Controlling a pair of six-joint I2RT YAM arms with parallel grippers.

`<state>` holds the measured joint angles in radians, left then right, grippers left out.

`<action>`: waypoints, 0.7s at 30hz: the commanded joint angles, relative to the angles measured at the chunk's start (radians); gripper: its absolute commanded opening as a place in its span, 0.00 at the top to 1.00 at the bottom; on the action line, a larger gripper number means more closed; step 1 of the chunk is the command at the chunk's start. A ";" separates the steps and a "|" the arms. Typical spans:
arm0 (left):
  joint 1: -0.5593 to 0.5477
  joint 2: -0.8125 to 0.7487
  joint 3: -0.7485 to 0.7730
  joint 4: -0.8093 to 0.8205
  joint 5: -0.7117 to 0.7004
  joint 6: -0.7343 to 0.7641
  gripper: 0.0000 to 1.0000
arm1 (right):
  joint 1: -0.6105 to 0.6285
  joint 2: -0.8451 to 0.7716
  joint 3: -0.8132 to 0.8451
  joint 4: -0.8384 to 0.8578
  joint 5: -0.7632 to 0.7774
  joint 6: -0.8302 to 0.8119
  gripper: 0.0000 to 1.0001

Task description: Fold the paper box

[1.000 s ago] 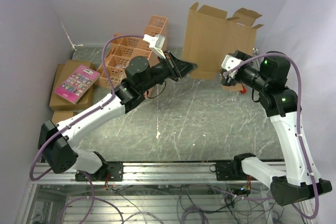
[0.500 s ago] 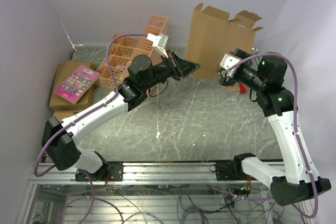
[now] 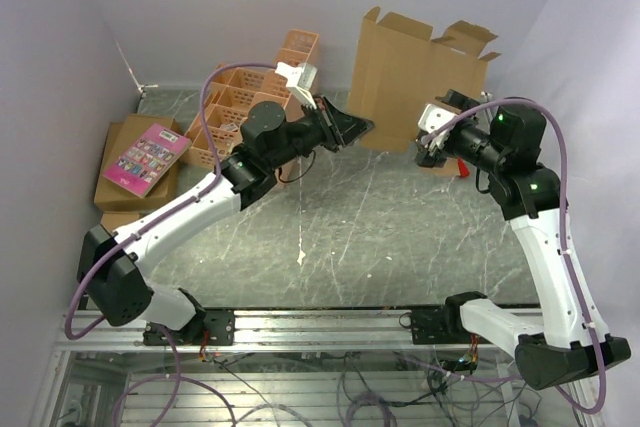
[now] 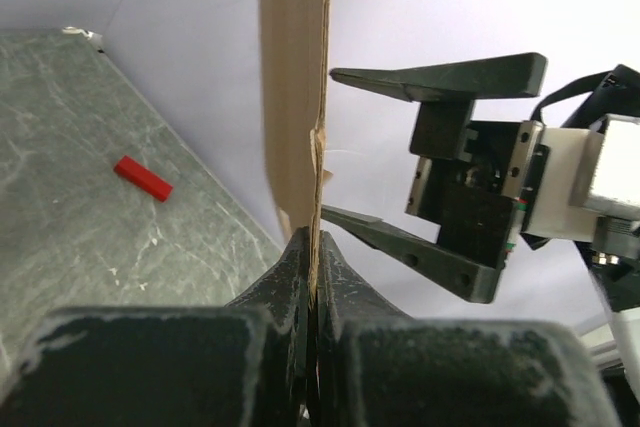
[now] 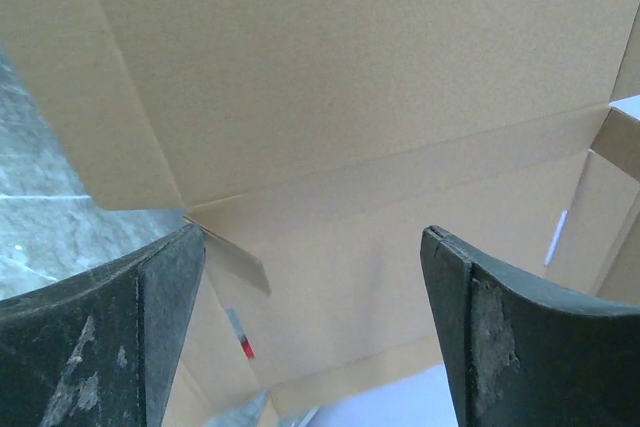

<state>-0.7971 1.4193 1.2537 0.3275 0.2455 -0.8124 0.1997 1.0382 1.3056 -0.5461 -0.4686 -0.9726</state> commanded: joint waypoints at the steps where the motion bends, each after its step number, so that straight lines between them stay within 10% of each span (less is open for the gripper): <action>1: 0.062 -0.072 -0.020 -0.009 0.052 0.036 0.93 | 0.007 -0.002 0.097 -0.140 -0.099 -0.014 0.10; 21: 0.262 -0.341 -0.224 -0.459 0.343 0.788 0.93 | -0.059 0.010 0.216 -0.139 -0.284 0.511 0.00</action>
<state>-0.5438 1.1431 1.0447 0.0078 0.5331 -0.2630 0.1680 1.0298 1.5398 -0.7460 -0.6785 -0.5758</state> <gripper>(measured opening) 0.072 0.994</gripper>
